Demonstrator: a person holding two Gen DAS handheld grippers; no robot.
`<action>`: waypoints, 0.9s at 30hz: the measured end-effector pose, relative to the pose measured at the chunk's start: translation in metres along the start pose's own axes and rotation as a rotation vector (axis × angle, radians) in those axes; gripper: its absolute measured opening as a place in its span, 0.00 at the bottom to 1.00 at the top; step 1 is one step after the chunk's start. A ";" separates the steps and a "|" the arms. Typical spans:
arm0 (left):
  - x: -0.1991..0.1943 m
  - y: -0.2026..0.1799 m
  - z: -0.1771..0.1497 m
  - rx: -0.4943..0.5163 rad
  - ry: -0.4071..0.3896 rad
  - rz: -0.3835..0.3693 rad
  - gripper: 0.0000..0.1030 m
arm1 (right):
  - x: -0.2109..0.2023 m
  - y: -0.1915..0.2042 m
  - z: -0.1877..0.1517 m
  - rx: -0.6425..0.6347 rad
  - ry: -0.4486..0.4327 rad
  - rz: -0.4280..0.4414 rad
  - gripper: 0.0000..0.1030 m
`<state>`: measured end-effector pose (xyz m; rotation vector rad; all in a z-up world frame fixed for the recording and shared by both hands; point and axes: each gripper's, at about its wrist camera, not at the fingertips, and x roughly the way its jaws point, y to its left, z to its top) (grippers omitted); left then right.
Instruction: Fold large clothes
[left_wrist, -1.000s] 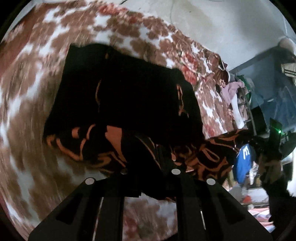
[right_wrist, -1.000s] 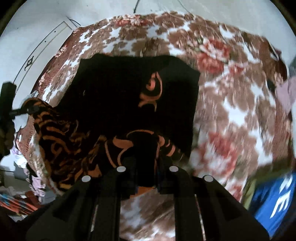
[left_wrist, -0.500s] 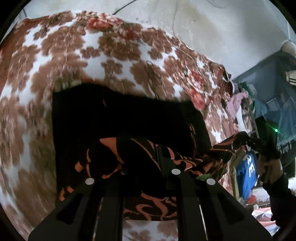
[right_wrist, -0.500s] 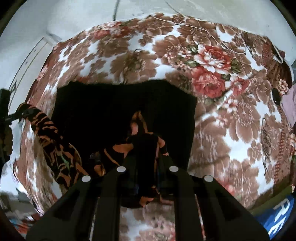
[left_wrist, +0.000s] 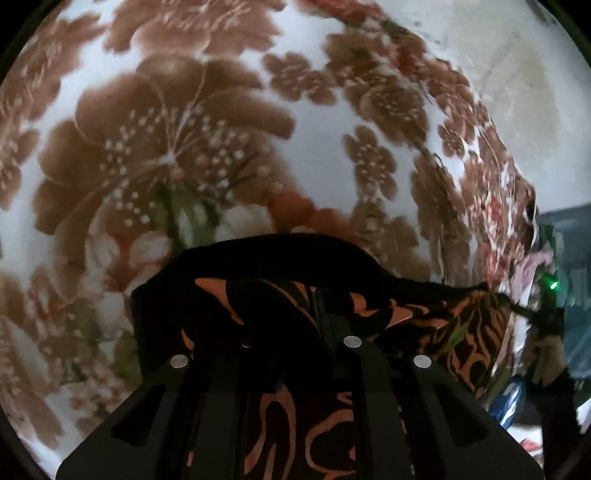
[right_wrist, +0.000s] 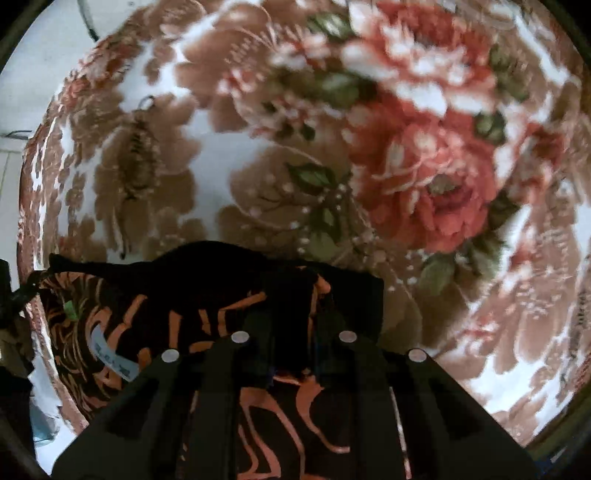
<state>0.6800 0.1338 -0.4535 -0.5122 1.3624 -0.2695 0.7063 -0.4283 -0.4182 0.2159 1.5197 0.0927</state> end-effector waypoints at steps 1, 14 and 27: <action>0.002 0.004 0.000 -0.029 -0.003 -0.019 0.13 | 0.005 -0.004 0.001 -0.001 0.008 0.006 0.15; -0.088 -0.016 -0.017 0.135 -0.225 0.073 0.74 | -0.068 -0.021 -0.022 -0.082 -0.225 0.087 0.91; -0.042 -0.010 -0.038 0.399 -0.172 0.379 0.75 | -0.028 -0.020 -0.066 -0.179 -0.355 -0.066 0.91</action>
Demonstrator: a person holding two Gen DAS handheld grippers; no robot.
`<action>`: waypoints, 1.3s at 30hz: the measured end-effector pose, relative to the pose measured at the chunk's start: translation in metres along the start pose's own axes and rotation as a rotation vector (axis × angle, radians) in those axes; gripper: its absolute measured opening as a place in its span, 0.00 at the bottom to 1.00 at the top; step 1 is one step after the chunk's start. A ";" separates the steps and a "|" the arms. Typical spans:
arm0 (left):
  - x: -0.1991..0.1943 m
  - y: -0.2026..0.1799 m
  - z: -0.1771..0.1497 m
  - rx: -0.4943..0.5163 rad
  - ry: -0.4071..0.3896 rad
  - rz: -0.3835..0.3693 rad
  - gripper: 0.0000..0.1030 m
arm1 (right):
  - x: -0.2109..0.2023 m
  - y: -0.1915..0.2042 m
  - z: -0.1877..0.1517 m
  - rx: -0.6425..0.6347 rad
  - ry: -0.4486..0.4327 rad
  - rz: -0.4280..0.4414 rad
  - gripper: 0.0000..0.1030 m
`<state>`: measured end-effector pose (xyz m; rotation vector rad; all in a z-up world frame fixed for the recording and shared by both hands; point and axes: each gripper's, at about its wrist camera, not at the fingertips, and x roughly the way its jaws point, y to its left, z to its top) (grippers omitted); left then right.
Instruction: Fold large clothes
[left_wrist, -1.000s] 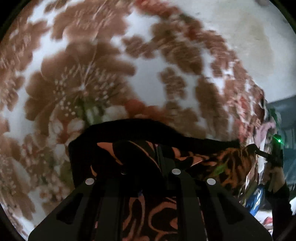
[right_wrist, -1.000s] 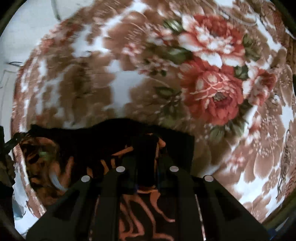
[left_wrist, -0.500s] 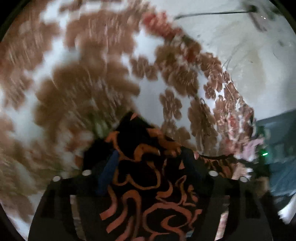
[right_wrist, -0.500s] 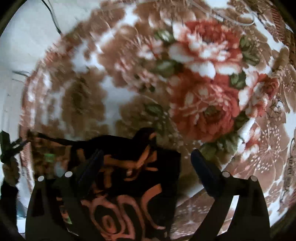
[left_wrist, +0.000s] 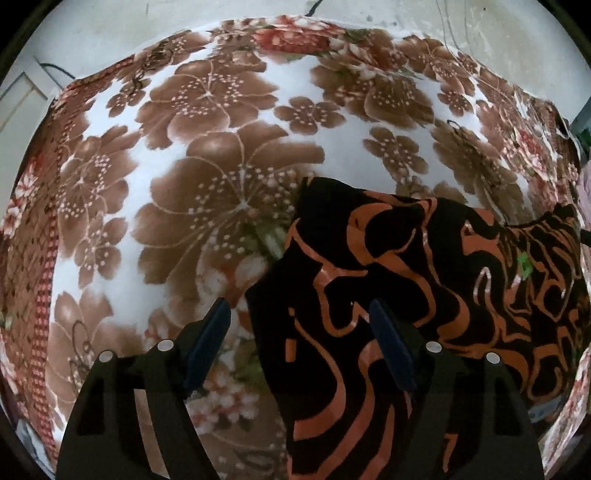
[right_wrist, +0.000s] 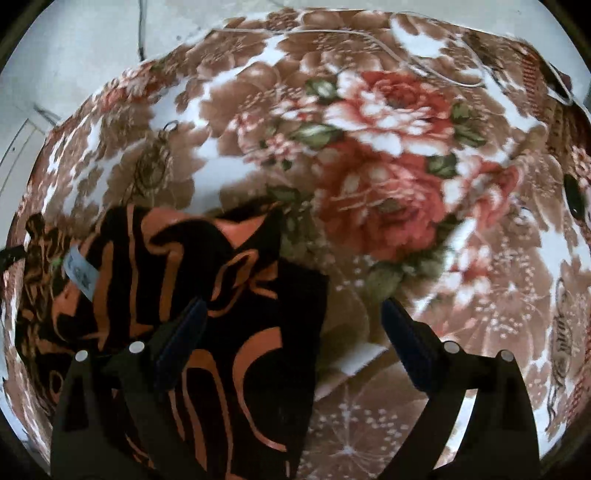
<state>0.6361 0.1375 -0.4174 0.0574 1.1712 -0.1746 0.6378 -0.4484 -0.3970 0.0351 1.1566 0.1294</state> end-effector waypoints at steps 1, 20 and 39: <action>0.004 -0.001 0.001 0.007 0.001 -0.002 0.75 | 0.002 0.007 0.001 -0.029 -0.013 0.006 0.91; 0.045 -0.021 0.023 0.077 0.023 -0.156 0.45 | 0.067 0.050 0.036 -0.225 0.074 0.077 0.19; -0.026 -0.010 0.021 -0.057 -0.050 -0.027 0.12 | -0.021 0.039 0.040 -0.253 -0.045 -0.033 0.05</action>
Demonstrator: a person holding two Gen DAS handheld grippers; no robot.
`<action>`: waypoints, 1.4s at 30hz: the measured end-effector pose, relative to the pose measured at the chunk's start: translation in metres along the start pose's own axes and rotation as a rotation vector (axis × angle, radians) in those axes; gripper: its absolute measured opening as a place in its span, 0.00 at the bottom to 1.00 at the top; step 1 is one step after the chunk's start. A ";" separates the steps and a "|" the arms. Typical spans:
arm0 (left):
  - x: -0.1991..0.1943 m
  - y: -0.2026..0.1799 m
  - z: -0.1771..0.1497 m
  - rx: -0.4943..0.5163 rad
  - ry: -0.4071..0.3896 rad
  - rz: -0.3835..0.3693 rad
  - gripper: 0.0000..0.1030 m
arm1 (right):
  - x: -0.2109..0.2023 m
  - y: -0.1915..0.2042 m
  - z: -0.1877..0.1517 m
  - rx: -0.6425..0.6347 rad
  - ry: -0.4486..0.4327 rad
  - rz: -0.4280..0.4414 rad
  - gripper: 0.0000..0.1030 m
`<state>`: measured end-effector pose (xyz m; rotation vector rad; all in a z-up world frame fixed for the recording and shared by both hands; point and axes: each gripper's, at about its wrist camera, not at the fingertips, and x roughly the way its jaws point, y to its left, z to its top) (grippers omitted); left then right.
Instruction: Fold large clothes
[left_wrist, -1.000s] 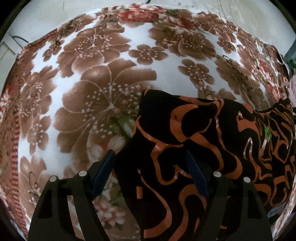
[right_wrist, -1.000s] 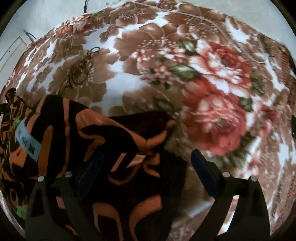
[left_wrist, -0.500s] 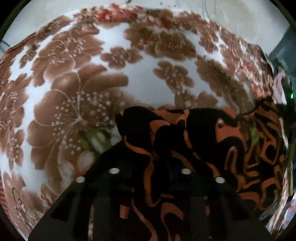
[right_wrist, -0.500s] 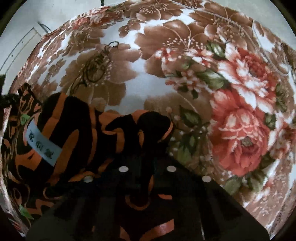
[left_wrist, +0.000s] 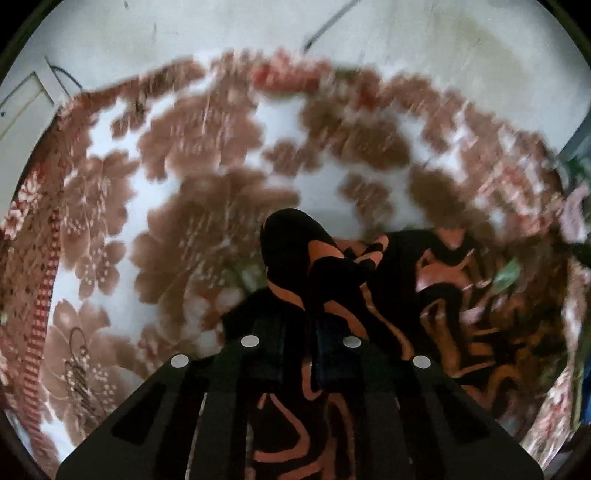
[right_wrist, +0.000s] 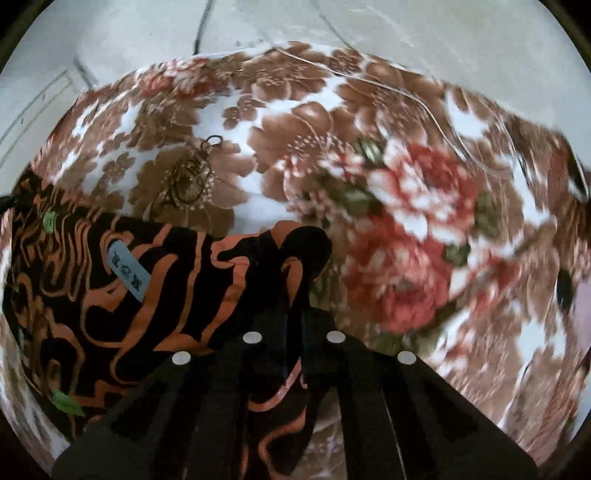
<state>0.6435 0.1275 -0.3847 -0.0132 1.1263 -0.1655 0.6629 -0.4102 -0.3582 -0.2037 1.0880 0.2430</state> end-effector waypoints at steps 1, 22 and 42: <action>0.014 0.004 0.000 0.009 0.034 0.016 0.13 | 0.012 0.004 0.001 -0.019 0.018 -0.011 0.05; 0.024 -0.012 -0.072 0.184 0.094 0.164 0.60 | -0.006 0.077 -0.079 0.072 0.061 -0.012 0.72; -0.065 -0.032 -0.085 0.107 -0.145 0.092 0.89 | -0.031 0.101 -0.102 0.098 0.024 -0.072 0.86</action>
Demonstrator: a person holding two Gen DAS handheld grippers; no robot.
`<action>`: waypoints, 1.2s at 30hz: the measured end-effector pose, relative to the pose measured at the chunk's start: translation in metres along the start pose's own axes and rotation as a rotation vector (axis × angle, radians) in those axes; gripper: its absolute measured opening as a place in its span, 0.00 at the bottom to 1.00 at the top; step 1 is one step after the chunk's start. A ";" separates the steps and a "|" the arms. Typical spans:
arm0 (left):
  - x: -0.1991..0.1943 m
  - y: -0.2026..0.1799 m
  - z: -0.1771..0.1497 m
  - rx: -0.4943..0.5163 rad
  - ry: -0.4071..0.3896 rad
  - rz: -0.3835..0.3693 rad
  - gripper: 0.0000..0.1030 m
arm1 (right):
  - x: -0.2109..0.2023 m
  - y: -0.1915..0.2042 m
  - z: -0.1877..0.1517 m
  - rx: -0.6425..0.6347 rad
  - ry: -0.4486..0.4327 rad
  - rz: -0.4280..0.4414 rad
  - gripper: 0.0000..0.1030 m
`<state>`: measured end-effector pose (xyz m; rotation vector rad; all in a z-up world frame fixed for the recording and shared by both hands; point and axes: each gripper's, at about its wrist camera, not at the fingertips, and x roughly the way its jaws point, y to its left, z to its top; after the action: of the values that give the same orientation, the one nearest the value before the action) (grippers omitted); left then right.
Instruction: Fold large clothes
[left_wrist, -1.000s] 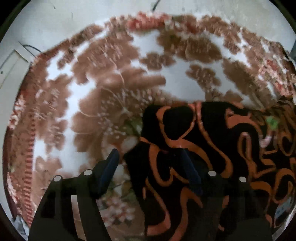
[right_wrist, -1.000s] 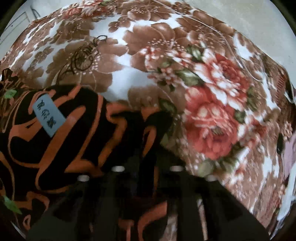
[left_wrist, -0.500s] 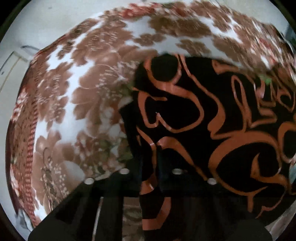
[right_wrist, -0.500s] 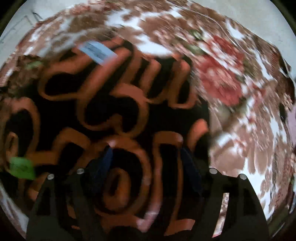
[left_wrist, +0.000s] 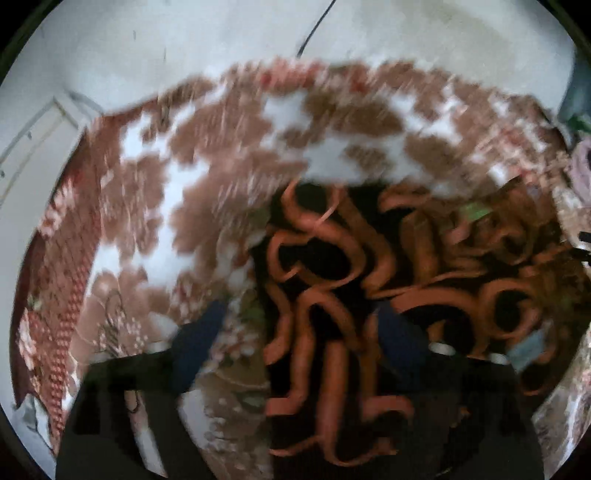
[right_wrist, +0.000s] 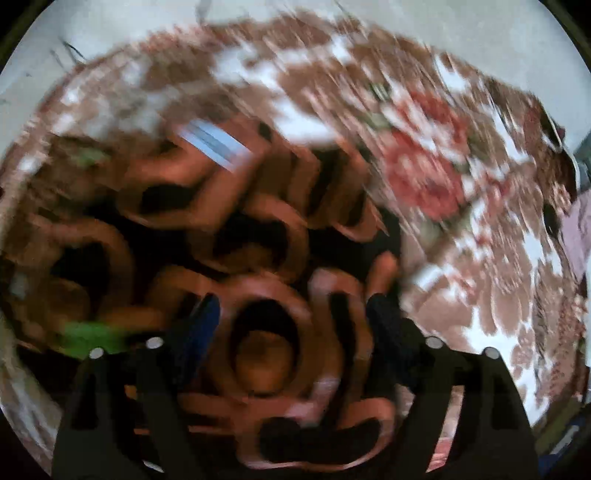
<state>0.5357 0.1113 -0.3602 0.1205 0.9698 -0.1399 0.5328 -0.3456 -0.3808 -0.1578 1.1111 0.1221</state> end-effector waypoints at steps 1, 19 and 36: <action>-0.009 -0.014 0.000 0.004 -0.028 -0.024 0.89 | -0.010 0.016 0.004 -0.001 -0.032 0.034 0.88; 0.083 -0.101 -0.044 0.031 -0.015 0.018 0.96 | 0.069 0.084 0.018 0.016 0.008 0.025 0.95; 0.032 -0.033 -0.040 -0.066 -0.041 0.110 0.95 | 0.019 -0.003 -0.014 -0.063 -0.109 -0.061 0.95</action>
<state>0.5149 0.0834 -0.4102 0.1092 0.9236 -0.0091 0.5296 -0.3507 -0.4039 -0.2386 0.9935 0.1096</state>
